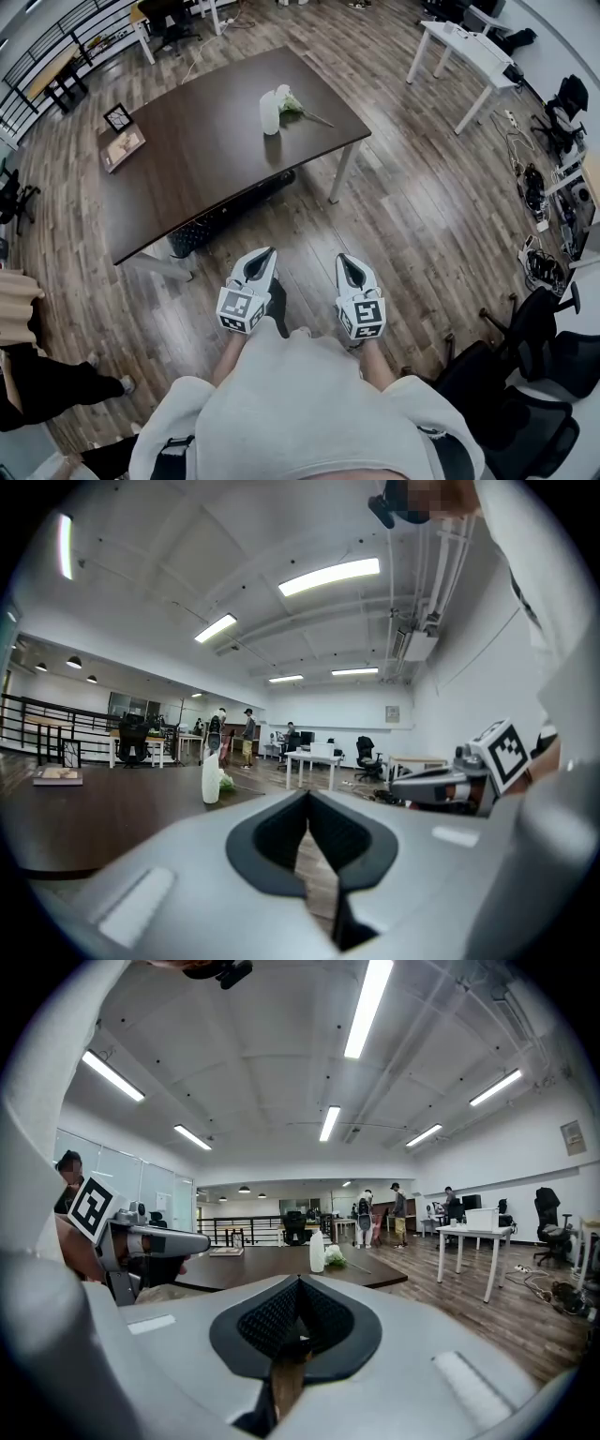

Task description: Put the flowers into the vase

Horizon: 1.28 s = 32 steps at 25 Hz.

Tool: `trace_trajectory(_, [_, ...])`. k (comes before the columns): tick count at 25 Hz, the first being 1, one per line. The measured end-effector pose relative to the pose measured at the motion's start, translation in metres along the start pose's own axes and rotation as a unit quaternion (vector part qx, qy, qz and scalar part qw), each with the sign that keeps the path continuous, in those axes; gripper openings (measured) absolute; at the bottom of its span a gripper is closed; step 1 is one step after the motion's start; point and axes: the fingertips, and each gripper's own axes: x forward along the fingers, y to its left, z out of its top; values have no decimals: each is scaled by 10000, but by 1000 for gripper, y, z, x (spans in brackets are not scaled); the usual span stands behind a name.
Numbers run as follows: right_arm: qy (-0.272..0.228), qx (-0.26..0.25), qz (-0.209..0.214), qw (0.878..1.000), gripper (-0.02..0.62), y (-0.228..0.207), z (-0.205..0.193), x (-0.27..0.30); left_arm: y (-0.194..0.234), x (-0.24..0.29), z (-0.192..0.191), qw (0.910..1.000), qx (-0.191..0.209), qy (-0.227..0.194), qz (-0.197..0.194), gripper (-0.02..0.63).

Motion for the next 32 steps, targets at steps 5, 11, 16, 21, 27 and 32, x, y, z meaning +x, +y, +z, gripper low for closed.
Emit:
trace_trajectory(5, [7, -59, -36, 10000, -3, -5, 3, 29, 22, 24, -3, 10000, -34, -16, -73, 9])
trace_trajectory(11, [74, -105, -117, 9998, -2, -31, 10, 86, 61, 80, 1, 9998, -74, -81, -154, 9])
trace_trajectory(16, [140, -148, -201, 9996, -2, -45, 27, 151, 114, 125, 11, 9996, -155, -79, -229, 9])
trace_trajectory(21, [175, -119, -283, 9994, -2, -60, 51, 226, 179, 176, 29, 9994, -184, -99, -264, 9])
trace_trajectory(27, [155, -161, -337, 9992, -2, -66, 79, 315, 256, 224, 51, 9992, -94, -192, -323, 9])
trace_trajectory(32, [131, -178, -401, 9990, -3, -72, 92, 358, 295, 251, 55, 9992, -70, -178, -355, 9])
